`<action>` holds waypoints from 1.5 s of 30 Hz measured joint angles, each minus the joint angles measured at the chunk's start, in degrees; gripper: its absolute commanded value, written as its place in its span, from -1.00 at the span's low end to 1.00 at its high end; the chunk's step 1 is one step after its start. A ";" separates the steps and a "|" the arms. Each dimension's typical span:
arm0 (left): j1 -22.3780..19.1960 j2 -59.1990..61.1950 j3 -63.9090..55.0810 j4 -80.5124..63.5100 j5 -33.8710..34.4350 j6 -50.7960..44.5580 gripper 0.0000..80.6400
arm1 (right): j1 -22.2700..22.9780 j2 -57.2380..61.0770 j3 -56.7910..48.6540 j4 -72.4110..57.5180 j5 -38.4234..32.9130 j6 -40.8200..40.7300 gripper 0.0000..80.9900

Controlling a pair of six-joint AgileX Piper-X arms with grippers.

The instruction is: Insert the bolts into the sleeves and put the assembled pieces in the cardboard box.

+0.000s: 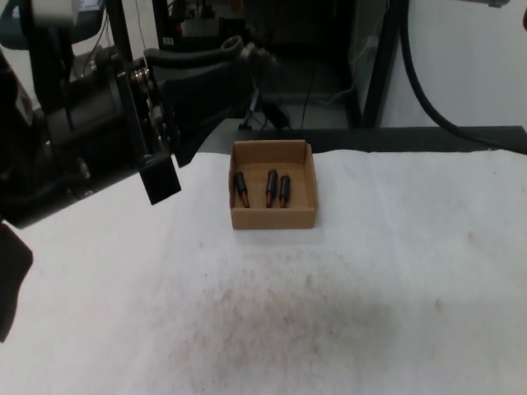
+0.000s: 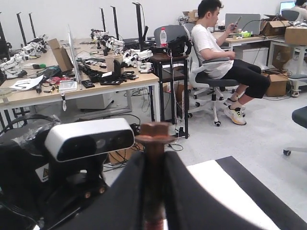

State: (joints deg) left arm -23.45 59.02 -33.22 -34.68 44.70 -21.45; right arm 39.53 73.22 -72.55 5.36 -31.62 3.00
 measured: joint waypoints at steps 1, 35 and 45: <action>0.00 0.00 0.00 0.00 0.00 0.00 -1.00 | 0.00 0.00 0.00 0.20 0.00 0.00 -0.98; 0.00 0.00 0.00 -0.03 0.43 0.00 -1.00 | 1.37 1.51 2.01 -3.26 0.00 0.00 -0.98; 0.73 0.00 0.00 -0.27 0.76 0.00 -1.00 | 1.37 1.51 2.01 -2.52 0.00 -0.80 -0.98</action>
State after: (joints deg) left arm -22.72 59.02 -33.22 -34.95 45.46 -21.45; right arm 40.90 74.73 -70.53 2.84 -31.62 2.20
